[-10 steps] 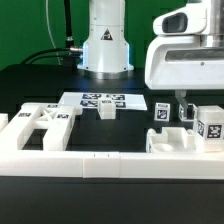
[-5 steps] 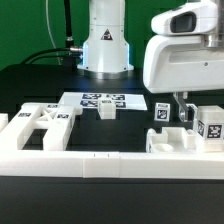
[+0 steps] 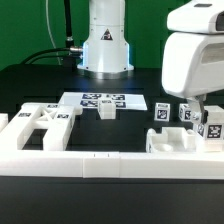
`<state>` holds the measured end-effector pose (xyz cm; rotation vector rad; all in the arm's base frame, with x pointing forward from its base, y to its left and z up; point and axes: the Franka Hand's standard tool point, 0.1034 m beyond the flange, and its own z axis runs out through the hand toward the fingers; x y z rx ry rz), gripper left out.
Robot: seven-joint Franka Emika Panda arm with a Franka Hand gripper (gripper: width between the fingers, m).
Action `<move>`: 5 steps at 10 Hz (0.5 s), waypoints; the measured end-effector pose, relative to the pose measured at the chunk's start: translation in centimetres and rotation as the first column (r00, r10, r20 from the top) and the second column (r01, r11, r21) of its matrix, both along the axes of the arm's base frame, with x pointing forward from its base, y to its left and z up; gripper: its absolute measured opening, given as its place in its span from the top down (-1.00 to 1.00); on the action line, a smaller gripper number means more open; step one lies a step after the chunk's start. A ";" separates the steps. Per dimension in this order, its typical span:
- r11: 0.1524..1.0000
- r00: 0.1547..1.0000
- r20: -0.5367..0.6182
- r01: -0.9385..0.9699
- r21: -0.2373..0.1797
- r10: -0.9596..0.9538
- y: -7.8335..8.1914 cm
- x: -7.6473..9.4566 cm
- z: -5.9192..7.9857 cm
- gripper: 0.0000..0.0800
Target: Assemble chair
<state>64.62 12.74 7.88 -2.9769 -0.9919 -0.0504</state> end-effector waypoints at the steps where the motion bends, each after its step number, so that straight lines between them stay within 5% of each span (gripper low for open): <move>1: 0.994 0.994 -0.005 -0.107 -0.016 0.107 0.1 0.1 0.0 -0.62; 5: 0.915 0.916 -0.009 -0.400 -0.051 0.400 -0.1 0.3 0.0 -0.62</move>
Offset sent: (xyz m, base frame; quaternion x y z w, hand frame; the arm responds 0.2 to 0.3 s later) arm 0.0000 0.0000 0.0000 0.0000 0.0000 -0.1296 0.9916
